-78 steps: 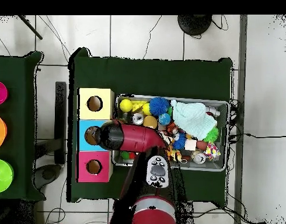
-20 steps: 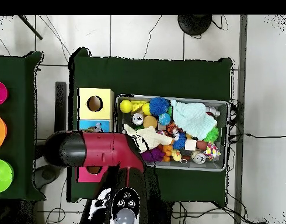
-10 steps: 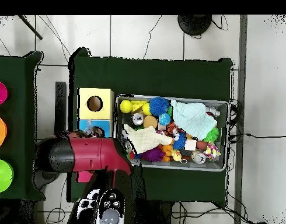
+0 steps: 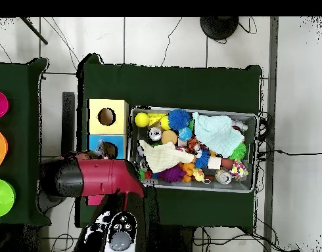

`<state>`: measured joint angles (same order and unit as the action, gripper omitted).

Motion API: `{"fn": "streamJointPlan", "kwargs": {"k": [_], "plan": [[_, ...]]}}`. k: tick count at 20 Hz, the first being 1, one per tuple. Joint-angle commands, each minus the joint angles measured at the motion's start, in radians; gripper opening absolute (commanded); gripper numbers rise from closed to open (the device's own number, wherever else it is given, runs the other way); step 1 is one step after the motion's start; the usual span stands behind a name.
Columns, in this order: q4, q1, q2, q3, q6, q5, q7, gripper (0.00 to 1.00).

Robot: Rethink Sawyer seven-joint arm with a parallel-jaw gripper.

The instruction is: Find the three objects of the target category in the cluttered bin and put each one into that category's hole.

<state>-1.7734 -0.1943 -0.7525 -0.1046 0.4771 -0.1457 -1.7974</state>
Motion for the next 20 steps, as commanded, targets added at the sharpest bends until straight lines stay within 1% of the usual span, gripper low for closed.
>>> {"fn": "streamJointPlan", "kwargs": {"k": [1,4,11,17,20], "plan": [[-0.075,0.03,0.076,0.029,-0.062,-0.035,-0.221,0.0],[-0.069,0.048,0.081,0.03,-0.064,-0.029,-0.2,0.0],[-0.046,0.087,0.066,0.023,-0.02,-0.005,-0.148,0.0],[-0.041,0.139,0.1,0.049,-0.072,0.015,-0.114,0.0],[-0.042,0.157,0.095,0.058,-0.064,0.02,-0.102,0.0]]}}
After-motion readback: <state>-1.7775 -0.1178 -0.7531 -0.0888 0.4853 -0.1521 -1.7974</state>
